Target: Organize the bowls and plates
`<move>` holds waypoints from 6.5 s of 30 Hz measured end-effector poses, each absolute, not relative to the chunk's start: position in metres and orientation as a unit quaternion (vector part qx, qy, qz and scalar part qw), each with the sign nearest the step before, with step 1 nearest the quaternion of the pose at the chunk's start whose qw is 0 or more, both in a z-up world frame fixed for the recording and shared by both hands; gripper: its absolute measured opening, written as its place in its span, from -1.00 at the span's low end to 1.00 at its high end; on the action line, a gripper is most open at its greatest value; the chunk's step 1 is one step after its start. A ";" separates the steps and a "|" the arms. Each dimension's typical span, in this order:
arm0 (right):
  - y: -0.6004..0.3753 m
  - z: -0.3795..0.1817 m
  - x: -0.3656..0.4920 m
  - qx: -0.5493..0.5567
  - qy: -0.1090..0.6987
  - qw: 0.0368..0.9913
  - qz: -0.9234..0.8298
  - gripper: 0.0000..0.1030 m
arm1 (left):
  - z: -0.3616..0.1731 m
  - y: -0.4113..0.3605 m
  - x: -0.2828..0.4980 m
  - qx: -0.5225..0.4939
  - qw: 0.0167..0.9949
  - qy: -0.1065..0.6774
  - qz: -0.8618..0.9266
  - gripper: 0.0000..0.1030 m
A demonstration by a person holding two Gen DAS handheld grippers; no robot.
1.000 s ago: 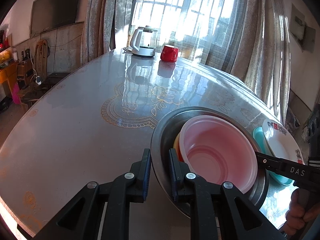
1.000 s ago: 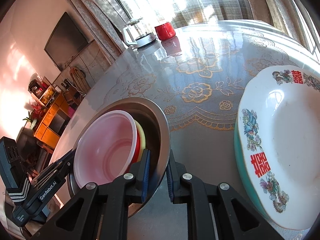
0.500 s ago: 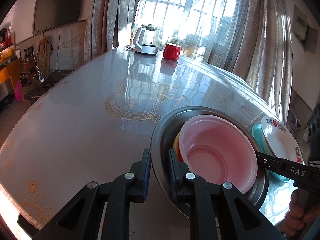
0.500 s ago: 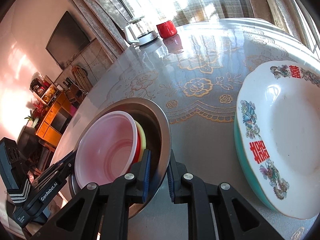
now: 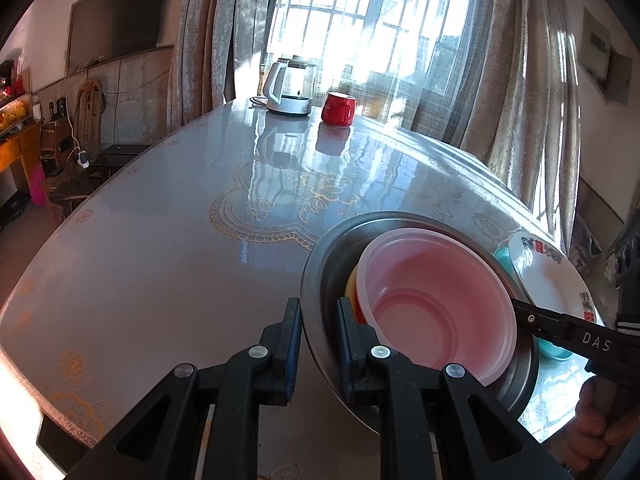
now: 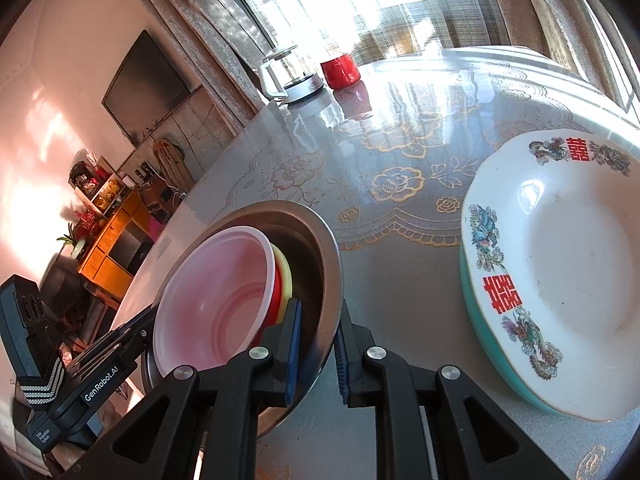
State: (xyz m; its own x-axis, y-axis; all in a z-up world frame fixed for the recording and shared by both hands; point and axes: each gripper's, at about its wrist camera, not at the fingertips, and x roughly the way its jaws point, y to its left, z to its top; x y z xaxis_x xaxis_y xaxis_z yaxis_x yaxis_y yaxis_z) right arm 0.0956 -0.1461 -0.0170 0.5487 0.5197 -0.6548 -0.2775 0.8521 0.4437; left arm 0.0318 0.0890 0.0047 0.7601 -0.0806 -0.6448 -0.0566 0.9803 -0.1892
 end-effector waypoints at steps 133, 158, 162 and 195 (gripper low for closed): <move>-0.298 0.011 0.012 0.139 0.285 0.947 -0.054 -0.27 | 0.029 -0.075 0.042 -0.019 0.934 0.332 -0.129 0.08; -0.251 0.010 0.000 0.074 0.274 0.956 -0.072 -0.23 | 0.032 -0.067 0.018 -0.018 0.944 0.314 -0.096 0.53; -0.249 0.012 0.000 0.070 0.272 0.957 -0.070 -0.23 | 0.032 -0.067 0.017 -0.017 0.945 0.312 -0.097 0.54; -0.249 0.013 0.001 0.077 0.269 0.957 -0.073 -0.23 | 0.031 -0.071 0.016 0.001 0.947 0.307 -0.097 0.63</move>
State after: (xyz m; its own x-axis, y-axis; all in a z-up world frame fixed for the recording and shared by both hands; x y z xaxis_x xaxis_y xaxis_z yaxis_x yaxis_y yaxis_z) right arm 0.0007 -0.2492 0.0131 0.8450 -0.0989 -0.5256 0.1813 0.9775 0.1075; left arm 0.0157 -0.0706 0.0307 0.7931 -0.1828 -0.5809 0.1844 0.9812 -0.0570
